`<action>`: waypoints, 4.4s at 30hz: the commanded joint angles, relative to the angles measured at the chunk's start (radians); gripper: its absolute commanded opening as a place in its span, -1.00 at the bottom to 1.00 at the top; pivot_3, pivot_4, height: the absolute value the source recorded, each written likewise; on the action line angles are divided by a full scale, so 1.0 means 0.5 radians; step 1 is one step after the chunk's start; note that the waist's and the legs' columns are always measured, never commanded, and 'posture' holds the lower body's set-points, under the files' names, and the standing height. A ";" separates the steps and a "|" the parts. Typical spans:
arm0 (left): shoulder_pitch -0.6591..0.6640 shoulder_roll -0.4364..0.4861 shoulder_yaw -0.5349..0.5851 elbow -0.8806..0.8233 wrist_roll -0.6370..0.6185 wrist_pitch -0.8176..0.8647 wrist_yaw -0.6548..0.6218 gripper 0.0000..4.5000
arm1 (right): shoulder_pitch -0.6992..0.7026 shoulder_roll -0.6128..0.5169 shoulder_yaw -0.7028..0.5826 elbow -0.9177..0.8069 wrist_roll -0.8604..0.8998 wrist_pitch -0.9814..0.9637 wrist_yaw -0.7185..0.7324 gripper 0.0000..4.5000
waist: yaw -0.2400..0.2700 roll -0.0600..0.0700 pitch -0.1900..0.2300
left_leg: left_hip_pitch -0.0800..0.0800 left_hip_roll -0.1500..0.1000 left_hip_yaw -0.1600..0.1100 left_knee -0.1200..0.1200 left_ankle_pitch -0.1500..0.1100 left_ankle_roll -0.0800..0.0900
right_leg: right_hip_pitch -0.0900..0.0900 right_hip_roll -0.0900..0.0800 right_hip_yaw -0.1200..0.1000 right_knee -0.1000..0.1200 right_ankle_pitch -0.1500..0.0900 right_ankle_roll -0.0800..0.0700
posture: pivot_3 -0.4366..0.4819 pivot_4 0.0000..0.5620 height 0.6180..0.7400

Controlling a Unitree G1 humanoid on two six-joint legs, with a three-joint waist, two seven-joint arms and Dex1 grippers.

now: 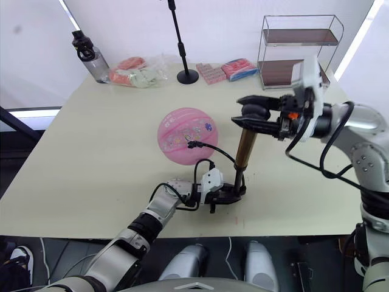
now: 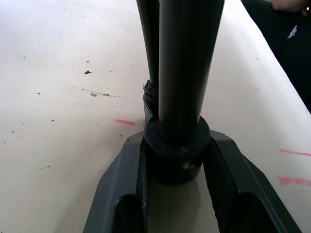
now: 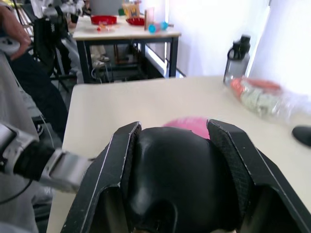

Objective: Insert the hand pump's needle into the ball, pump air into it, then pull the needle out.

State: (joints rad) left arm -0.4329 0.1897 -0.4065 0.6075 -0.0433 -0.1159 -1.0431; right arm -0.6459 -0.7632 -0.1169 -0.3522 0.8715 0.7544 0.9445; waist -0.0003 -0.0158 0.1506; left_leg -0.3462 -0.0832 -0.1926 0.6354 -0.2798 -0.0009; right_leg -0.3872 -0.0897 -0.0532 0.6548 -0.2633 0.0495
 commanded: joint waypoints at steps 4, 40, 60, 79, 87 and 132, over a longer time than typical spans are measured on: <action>0.107 0.097 -0.023 0.270 0.143 0.132 0.077 -0.51 | -0.001 -0.033 -0.119 -0.081 0.051 -0.044 0.005 -0.26 | 0.002 0.000 0.001 | -0.001 0.000 0.003 0.000 0.000 0.000 | -0.002 0.000 0.002 0.000 0.000 0.000 | -0.05 -0.47 1.00; 0.114 0.114 -0.017 0.241 0.134 0.157 0.081 -0.51 | 0.603 0.257 0.329 0.145 -0.559 -0.804 0.174 -0.26 | 0.001 -0.012 -0.013 | 0.007 0.001 0.021 0.000 -0.004 0.007 | -0.001 0.004 0.026 -0.004 0.006 0.010 | -0.05 -0.47 1.00; 0.112 0.127 -0.029 0.243 0.144 0.147 0.061 -0.51 | -0.031 -0.054 -0.154 -0.047 0.219 -0.046 0.086 -0.26 | 0.022 -0.005 -0.001 | -0.008 0.003 0.028 0.001 -0.008 0.014 | -0.017 0.000 0.030 -0.011 0.011 0.002 | -0.05 -0.47 1.00; 0.125 0.109 -0.029 0.226 0.139 0.159 0.102 -0.51 | 0.818 0.285 0.696 0.404 -1.000 -1.039 0.160 -0.26 | 0.019 -0.021 -0.025 | 0.004 0.007 0.042 0.001 -0.009 0.015 | -0.012 0.007 0.047 -0.011 0.015 0.017 | -0.05 -0.47 1.00; 0.129 0.118 -0.030 0.229 0.142 0.154 0.101 -0.51 | 0.757 0.302 0.586 0.349 -0.901 -1.105 0.220 -0.26 | 0.016 -0.016 -0.030 | 0.010 0.011 0.042 0.001 -0.009 0.015 | -0.006 0.008 0.048 -0.011 0.016 0.017 | -0.05 -0.47 1.00; 0.132 0.114 -0.029 0.223 0.140 0.174 0.103 -0.51 | 0.786 0.298 0.658 0.473 -1.061 -1.180 0.144 -0.26 | -0.028 -0.016 -0.027 | 0.008 0.086 0.150 0.004 -0.007 0.012 | 0.016 0.014 0.035 -0.028 0.024 0.010 | -0.05 -0.47 1.00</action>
State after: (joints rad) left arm -0.4215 0.1947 -0.4156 0.6120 -0.0316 -0.1147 -1.0081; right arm -0.2984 -0.6064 0.1602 -0.2096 0.4543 0.1714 1.0319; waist -0.0142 -0.0240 0.1373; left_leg -0.3423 -0.0354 -0.1123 0.6378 -0.2832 0.0051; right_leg -0.3785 -0.0827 -0.0363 0.6408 -0.2511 0.0546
